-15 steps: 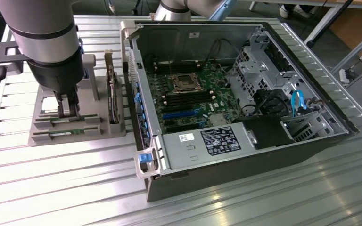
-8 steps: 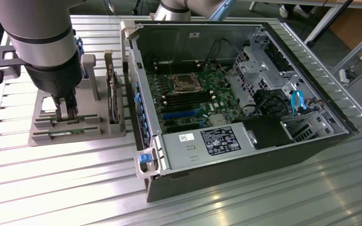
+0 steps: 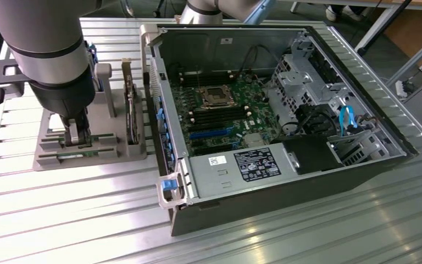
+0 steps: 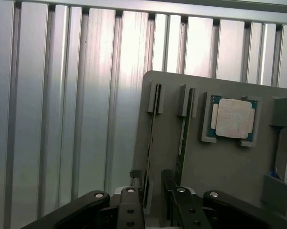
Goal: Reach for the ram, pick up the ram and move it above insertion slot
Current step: 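Pick up the ram and move it above insertion slot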
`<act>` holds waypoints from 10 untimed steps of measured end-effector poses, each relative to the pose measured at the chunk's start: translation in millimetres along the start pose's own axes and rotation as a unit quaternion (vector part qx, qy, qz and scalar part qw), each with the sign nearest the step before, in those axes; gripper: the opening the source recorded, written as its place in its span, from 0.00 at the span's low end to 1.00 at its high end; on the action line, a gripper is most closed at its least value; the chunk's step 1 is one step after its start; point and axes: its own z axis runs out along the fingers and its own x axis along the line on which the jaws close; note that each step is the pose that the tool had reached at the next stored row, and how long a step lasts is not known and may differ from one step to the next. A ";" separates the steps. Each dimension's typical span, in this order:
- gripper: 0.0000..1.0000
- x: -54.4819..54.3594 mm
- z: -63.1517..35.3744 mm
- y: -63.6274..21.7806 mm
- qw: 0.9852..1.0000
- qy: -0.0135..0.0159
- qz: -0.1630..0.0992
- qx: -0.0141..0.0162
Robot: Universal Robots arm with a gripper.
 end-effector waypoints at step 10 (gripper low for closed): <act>0.30 0.4 10.4 5.2 1.000 0.000 0.000 0.000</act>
